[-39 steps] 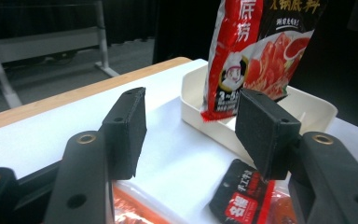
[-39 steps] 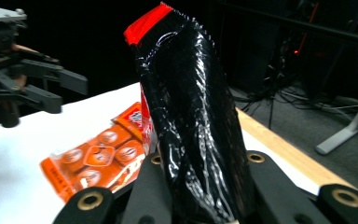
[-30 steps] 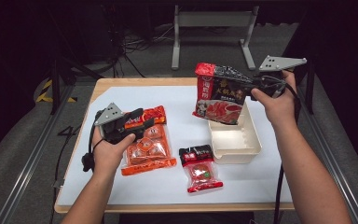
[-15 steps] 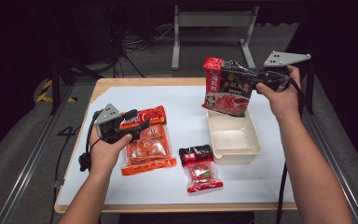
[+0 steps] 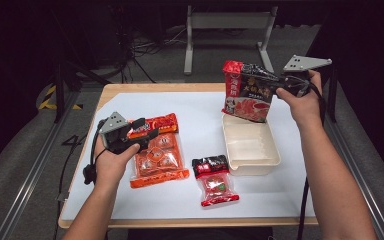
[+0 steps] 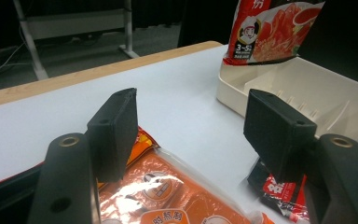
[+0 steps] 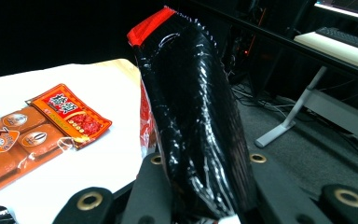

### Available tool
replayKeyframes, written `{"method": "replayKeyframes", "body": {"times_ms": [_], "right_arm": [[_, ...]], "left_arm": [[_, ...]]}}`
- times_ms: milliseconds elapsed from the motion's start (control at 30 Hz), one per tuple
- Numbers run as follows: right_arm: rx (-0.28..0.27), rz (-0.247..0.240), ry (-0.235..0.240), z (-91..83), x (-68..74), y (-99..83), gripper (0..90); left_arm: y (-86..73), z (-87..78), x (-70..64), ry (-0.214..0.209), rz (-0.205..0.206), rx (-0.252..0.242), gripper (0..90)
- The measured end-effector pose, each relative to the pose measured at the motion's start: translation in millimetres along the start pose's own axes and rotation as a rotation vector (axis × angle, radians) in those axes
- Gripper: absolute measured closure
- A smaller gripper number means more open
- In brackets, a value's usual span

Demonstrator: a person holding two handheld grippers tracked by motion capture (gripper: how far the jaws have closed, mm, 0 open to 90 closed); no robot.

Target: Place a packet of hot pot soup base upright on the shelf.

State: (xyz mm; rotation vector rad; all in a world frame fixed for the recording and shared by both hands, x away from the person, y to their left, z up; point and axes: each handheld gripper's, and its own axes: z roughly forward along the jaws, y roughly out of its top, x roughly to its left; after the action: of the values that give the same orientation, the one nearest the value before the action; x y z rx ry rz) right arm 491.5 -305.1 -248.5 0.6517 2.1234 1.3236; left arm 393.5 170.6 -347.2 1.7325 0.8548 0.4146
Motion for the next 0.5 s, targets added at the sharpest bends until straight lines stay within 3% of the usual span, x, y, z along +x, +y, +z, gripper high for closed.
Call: {"method": "replayKeyframes", "body": {"times_ms": [500], "right_arm": [[0.056, -0.045, 0.019, 16.4, 0.1, -7.6, 80.4]], "left_arm": [[-5.7, -7.4, 2.1, 0.025, -0.011, 0.004, 36.0]]}}
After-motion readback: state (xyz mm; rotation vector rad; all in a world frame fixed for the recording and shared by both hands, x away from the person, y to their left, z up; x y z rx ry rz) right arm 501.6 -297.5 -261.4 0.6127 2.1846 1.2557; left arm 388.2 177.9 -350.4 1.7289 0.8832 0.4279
